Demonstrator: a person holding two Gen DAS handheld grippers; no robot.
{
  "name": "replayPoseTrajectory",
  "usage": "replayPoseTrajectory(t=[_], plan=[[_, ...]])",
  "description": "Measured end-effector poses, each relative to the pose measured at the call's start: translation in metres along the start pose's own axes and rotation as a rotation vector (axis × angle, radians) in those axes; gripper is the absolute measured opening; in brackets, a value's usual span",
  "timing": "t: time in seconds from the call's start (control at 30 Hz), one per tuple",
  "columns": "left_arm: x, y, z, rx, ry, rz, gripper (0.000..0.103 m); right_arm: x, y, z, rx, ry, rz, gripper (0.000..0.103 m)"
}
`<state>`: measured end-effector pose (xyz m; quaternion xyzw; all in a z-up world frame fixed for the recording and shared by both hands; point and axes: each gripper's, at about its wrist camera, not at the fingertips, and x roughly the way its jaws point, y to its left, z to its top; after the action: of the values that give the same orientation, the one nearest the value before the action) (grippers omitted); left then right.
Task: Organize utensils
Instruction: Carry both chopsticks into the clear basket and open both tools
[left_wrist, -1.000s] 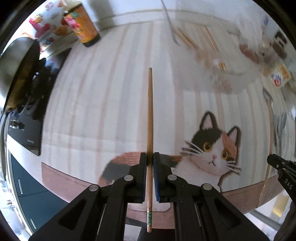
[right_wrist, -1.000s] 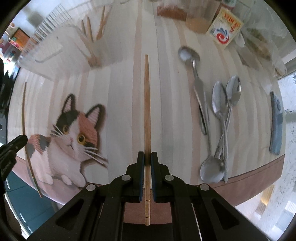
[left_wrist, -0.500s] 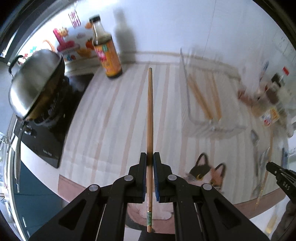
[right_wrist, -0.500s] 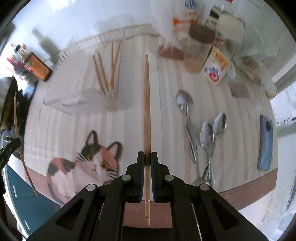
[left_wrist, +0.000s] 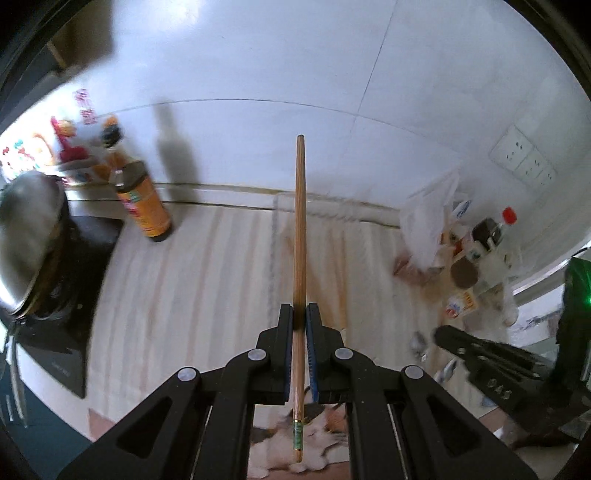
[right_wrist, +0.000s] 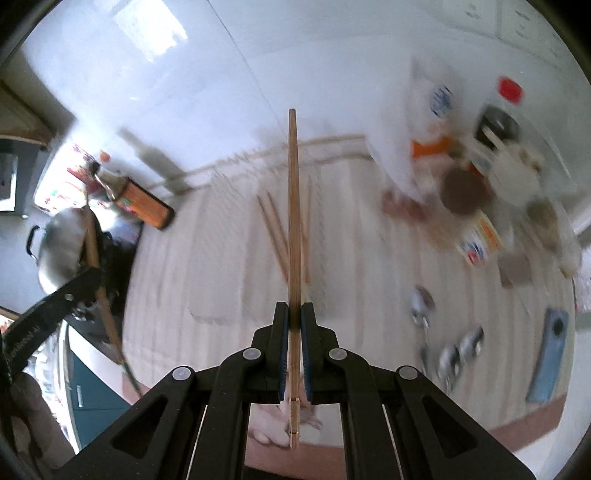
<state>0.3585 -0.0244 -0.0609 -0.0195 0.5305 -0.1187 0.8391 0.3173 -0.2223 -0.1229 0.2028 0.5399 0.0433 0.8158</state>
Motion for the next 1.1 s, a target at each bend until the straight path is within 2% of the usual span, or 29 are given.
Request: replayPoseTrajectory(t=[0.1,0.23,0.5,0.57,0.63,0.7,0.77,0.83,0.9,1.03,1.07,1.1], plan=[[0.026,-0.003,0.024,-0.011,0.058,-0.034,0.005,0.013,0.006,0.027,0.019,0.022,0.025,0.007],[0.063,-0.007,0.047,-0.008,0.132,-0.038,0.005,0.041,0.01,0.059,0.035,0.057,0.014,0.007],[0.133,0.002,0.061,-0.021,0.298,-0.016,0.006,0.107,0.008,0.087,0.054,0.17,-0.016,0.007],[0.135,0.009,0.06,-0.05,0.306,-0.021,0.006,0.121,0.009,0.09,0.047,0.217,-0.021,0.007],[0.131,0.011,0.06,-0.042,0.286,0.012,0.007,0.133,0.01,0.089,0.039,0.256,-0.024,0.008],[0.124,0.014,0.058,-0.02,0.256,0.054,0.009,0.133,0.01,0.087,0.025,0.254,-0.054,0.015],[0.116,0.014,0.055,0.003,0.213,0.106,0.019,0.128,0.008,0.083,0.02,0.24,-0.065,0.027],[0.104,0.014,0.049,0.036,0.154,0.176,0.058,0.119,0.005,0.081,0.019,0.217,-0.086,0.032],[0.092,0.013,0.042,0.052,0.086,0.217,0.075,0.106,0.0,0.075,0.025,0.185,-0.098,0.036],[0.074,0.014,0.026,0.05,-0.006,0.267,0.086,0.072,-0.015,0.059,0.043,0.107,-0.137,0.043],[0.071,0.015,0.021,0.044,-0.024,0.263,0.09,0.063,-0.021,0.053,0.055,0.086,-0.144,0.045],[0.068,0.015,0.016,0.038,-0.035,0.261,0.099,0.055,-0.028,0.049,0.067,0.07,-0.149,0.048]])
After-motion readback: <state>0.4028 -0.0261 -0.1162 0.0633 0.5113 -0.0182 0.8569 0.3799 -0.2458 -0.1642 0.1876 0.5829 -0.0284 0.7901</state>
